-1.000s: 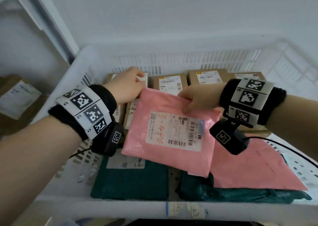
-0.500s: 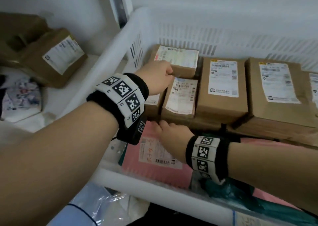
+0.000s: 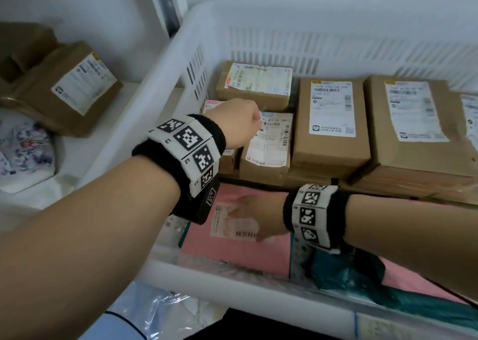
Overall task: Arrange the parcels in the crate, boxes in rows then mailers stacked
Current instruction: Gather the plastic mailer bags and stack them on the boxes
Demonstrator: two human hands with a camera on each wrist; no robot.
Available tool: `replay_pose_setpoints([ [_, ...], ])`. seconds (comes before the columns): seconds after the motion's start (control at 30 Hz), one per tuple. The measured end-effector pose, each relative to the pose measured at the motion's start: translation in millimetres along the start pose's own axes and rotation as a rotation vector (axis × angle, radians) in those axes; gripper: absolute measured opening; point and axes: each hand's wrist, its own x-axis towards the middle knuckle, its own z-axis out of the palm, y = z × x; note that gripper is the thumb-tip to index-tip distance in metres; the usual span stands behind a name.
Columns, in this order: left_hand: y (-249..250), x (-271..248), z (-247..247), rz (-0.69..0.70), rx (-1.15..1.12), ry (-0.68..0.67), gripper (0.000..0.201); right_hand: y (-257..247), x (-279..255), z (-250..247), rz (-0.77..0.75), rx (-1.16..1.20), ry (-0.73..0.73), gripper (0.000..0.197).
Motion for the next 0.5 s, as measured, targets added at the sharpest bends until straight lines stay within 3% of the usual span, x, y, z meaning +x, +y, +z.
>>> replay_pose_setpoints([
  [0.13,22.6,-6.6,0.5,0.089,0.041,0.046,0.029,35.2,-66.1,-36.2,0.120,0.136,0.081,0.042],
  [0.27,63.4,-10.9,13.6,0.280,0.137,0.003,0.022,72.9,-118.6,-38.1,0.326,0.306,0.205,0.028],
  [0.4,111.2,-10.2,44.9,0.525,0.214,-0.180,0.020,93.4,-158.9,-18.6,0.448,0.364,0.331,0.023],
  [0.5,137.5,-12.8,71.2,0.682,0.285,-0.408,0.052,92.0,-174.5,-7.3,0.493,0.358,0.358,0.026],
])
